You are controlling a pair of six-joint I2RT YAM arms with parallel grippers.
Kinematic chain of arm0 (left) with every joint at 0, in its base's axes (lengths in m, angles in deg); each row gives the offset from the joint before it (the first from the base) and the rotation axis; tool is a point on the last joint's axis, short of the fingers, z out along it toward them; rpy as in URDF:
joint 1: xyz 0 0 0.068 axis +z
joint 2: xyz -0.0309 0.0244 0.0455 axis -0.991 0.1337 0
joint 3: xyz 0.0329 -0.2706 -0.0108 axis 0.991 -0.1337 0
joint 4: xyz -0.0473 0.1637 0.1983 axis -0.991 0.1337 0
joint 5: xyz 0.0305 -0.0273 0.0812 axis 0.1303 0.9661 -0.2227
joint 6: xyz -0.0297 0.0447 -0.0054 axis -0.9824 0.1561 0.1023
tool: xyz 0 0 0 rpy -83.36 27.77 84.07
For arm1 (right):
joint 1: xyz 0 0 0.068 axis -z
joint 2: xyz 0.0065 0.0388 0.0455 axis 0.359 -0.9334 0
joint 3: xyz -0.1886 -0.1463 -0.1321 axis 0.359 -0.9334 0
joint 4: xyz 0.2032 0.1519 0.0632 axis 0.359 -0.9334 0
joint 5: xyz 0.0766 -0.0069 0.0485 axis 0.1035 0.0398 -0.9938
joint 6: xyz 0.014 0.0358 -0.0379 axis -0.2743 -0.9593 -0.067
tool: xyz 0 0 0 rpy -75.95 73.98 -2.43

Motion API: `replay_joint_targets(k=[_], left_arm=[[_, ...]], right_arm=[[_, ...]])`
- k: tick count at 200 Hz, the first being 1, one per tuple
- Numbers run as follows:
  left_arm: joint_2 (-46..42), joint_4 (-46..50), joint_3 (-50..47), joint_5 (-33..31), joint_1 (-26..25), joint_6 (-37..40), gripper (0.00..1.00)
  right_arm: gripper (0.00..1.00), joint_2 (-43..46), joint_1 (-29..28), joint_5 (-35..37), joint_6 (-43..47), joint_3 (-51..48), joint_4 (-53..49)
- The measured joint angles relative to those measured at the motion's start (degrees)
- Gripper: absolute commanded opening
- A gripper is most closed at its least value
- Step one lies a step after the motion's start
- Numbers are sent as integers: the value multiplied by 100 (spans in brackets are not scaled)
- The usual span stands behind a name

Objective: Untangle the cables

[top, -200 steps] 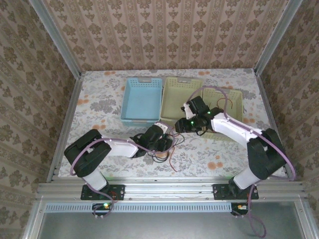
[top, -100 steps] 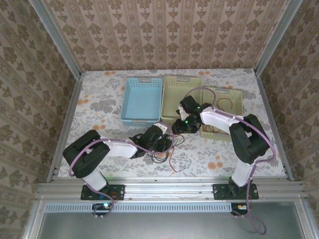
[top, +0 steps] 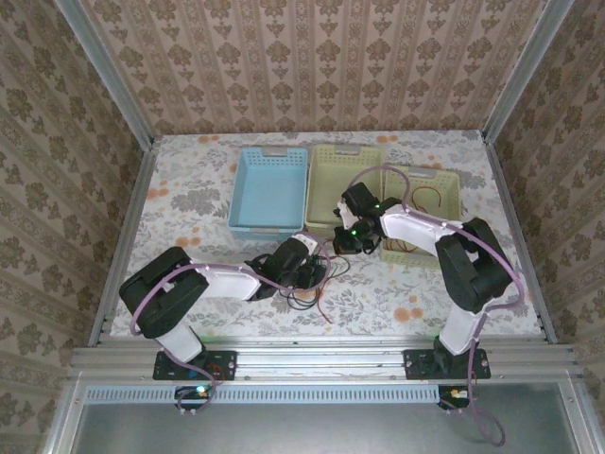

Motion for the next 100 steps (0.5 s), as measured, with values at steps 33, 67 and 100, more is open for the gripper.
replay_joint_targets(k=[33, 67, 100], left_arm=[[0, 7, 0, 0, 0, 0, 64], [0, -4, 0, 2, 0, -2, 66], [4, 13, 0, 4, 0, -2, 66]], right_arm=[[0, 986, 0, 31, -83, -308, 66], [0, 2059, 170, 570, -155, -313, 31], [0, 3110, 935, 1298, -330, -308, -7]])
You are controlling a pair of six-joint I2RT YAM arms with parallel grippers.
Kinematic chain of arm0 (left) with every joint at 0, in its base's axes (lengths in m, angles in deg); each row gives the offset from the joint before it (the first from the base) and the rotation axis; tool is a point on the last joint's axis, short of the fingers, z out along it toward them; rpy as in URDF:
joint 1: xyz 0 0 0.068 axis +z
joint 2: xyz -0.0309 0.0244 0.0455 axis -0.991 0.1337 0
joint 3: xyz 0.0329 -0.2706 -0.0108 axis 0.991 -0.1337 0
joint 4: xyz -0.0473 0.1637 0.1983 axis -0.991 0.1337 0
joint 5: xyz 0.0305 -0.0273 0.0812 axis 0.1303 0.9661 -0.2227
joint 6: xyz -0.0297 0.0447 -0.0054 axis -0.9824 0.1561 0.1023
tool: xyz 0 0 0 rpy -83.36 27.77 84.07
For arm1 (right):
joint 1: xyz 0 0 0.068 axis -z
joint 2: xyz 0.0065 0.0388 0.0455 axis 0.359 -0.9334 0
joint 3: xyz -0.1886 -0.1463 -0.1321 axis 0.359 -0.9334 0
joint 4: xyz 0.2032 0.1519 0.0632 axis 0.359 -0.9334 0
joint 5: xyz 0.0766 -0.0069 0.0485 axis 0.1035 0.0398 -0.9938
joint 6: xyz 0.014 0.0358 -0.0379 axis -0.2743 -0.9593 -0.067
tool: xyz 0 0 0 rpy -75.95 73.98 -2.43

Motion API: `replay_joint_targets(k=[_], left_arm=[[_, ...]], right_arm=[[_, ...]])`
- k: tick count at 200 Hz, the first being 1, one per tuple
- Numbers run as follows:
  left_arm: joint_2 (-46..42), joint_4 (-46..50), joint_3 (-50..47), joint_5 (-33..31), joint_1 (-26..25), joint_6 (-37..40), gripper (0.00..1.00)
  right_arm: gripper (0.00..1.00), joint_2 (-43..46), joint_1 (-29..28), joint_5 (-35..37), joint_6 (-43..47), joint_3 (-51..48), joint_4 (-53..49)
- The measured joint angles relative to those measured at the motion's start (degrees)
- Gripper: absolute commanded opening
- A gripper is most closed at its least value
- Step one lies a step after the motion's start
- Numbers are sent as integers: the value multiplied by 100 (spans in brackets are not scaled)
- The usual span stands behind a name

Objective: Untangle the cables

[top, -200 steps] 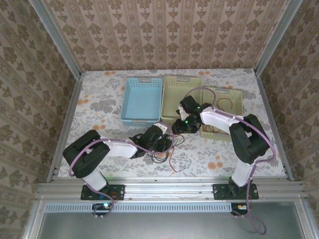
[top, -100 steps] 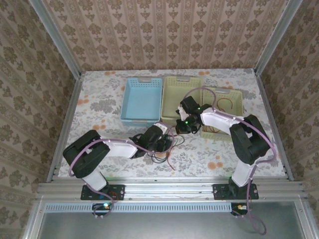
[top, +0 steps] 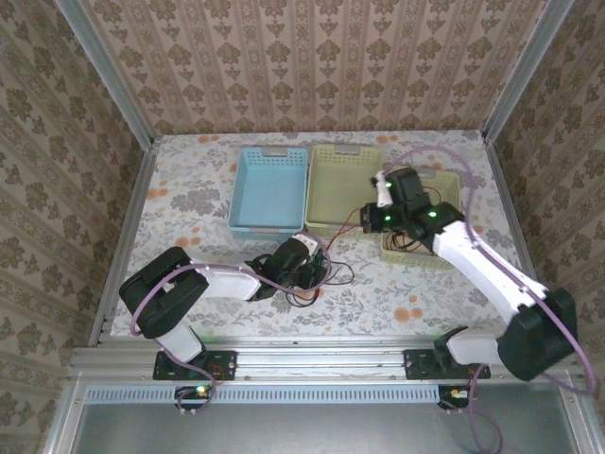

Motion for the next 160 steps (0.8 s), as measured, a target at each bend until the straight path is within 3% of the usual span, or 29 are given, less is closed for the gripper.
replay_joint_targets(k=[53, 90, 160], left_arm=[[22, 17, -9, -2, 2, 0, 66], [26, 11, -9, -2, 2, 2, 67], [28, 11, -9, 0, 0, 2, 69]], right_arm=[[0, 1375, 1558, 879, -450, 4, 262], [0, 1781, 2302, 1001, -732, -289, 590], [0, 1069, 2538, 745, -1300, -1322, 763]])
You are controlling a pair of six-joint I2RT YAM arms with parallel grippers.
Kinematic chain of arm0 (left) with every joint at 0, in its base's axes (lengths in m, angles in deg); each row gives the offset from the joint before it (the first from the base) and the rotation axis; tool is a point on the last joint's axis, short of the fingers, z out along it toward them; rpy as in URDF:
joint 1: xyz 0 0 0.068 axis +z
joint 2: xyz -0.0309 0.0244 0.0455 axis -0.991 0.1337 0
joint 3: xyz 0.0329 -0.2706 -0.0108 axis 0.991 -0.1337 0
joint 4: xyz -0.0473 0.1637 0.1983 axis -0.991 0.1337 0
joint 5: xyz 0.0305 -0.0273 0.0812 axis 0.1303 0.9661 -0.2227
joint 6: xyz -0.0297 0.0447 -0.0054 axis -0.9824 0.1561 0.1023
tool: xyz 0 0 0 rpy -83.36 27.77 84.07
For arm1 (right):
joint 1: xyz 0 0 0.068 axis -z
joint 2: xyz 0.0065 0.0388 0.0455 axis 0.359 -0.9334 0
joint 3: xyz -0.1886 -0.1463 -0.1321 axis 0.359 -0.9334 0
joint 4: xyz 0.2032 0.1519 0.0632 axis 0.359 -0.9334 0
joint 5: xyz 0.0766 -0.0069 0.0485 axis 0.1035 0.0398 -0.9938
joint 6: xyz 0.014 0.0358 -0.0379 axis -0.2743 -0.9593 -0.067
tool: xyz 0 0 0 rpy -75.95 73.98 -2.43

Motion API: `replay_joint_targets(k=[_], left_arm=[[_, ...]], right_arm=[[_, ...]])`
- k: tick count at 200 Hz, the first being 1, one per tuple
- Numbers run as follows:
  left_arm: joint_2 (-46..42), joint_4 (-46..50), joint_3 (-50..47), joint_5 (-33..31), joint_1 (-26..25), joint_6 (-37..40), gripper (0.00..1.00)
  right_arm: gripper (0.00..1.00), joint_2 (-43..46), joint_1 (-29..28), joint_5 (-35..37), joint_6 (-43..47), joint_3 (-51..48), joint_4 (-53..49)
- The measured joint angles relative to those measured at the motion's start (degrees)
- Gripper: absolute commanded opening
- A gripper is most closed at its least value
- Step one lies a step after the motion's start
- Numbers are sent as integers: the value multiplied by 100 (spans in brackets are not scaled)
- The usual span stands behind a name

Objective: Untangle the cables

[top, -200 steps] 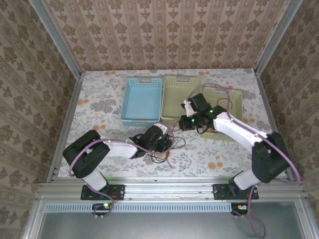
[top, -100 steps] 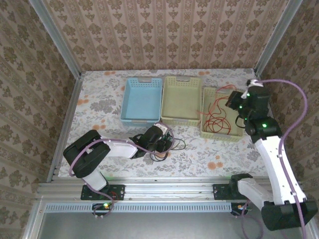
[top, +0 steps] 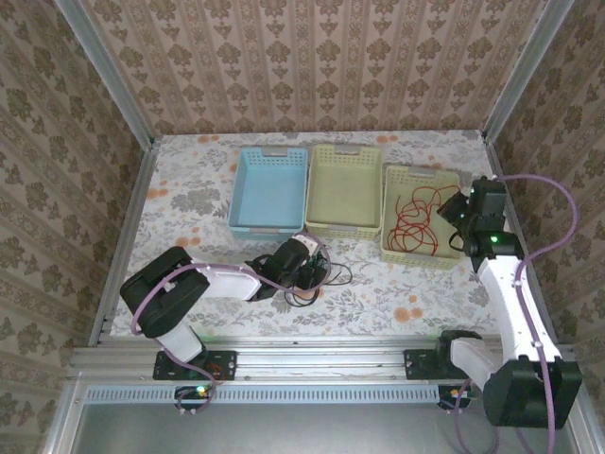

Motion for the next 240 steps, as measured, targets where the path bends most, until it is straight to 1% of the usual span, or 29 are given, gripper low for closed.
replay_joint_targets(k=[6, 12, 18, 28, 34, 49, 67, 76, 111, 127, 149, 167, 189, 217, 240], left_arm=[[0, 0, 2, 2, 0, 0, 69], [0, 2, 4, 2, 0, 2, 69], [-2, 9, 11, 4, 0, 2, 69], [-2, 22, 17, 4, 0, 4, 69], [-2, 31, 22, 7, 0, 15, 69], [0, 61, 44, 20, 0, 20, 69], [-2, 111, 72, 22, 0, 20, 69], [-2, 131, 81, 22, 0, 20, 69], [-2, 168, 103, 22, 0, 20, 69], [-2, 175, 109, 22, 0, 20, 69], [13, 173, 120, 22, 0, 22, 70], [35, 173, 138, 22, 0, 22, 70], [74, 175, 173, 22, 0, 42, 70], [98, 175, 197, 24, 0, 63, 70], [98, 173, 197, 22, 0, 63, 70]], right_arm=[[1, -87, 0, -52, -52, -76, -2], [6, -175, 0, -79, -111, -144, -4], [13, -275, 0, -101, -170, -214, -13], [31, -413, 0, -116, -275, -302, -50], [36, -485, 0, -109, -326, -341, -105], [45, -579, 0, -42, -378, -361, -275], [52, -533, 0, 133, -466, -361, -422], [53, -468, 0, 221, -448, -361, -479], [54, -13, -109, 678, -498, -332, -730], [54, 199, -142, 835, -798, -299, -1102], [56, 428, -142, 798, -1340, -291, -1768], [56, 601, -153, 444, -1827, -345, -2212], [56, 713, -240, -118, -2404, -660, -2302], [56, 422, -339, -811, -3132, -1360, -1904], [56, 55, -345, -1143, -3469, -1384, -1211]])
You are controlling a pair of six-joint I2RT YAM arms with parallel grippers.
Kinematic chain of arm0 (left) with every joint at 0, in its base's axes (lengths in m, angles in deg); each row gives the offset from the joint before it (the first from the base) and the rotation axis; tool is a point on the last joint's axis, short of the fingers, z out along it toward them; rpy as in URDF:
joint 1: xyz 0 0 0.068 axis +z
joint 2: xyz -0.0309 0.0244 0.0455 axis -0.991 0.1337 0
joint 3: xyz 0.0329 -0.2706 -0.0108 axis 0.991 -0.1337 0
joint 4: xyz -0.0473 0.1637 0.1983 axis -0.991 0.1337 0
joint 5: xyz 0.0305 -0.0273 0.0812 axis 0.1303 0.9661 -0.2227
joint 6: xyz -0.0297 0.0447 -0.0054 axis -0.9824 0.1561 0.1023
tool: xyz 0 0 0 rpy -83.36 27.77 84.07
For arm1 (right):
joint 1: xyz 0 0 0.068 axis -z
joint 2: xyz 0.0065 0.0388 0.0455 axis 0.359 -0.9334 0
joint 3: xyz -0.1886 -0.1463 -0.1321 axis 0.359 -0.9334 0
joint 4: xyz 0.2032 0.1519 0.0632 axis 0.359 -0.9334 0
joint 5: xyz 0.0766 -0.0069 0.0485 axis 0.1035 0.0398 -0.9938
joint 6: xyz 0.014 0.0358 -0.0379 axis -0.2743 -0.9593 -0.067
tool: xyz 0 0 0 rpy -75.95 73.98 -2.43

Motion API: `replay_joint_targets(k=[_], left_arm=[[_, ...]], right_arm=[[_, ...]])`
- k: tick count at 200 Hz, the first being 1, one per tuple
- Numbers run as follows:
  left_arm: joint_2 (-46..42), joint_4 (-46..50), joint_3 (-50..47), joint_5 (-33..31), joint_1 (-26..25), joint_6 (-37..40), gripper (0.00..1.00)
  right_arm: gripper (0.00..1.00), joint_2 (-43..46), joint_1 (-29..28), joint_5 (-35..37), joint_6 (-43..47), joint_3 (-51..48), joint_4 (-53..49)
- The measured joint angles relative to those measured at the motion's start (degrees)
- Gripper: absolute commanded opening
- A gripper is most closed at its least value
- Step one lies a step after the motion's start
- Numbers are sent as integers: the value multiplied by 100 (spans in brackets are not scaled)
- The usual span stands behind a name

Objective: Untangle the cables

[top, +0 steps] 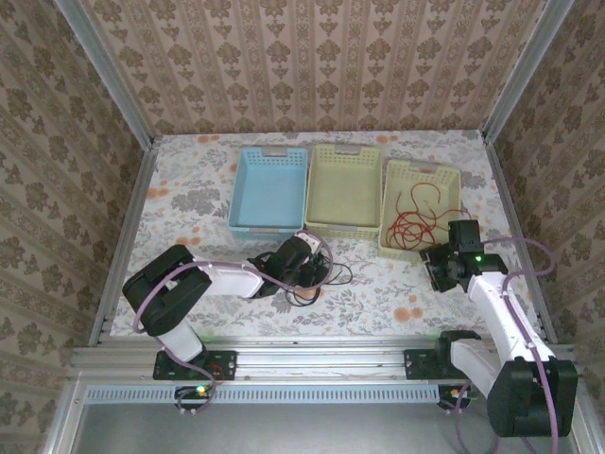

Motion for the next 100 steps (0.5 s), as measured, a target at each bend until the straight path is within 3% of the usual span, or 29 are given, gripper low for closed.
replay_joint_targets(k=[38, 100], left_arm=[[0, 0, 0, 0, 0, 0, 70], [0, 0, 0, 0, 0, 0, 70]], right_arm=[[56, -1106, 68, -173, 4, 260, 496], [55, -2850, 459, -470, 629, 1794, 1172]])
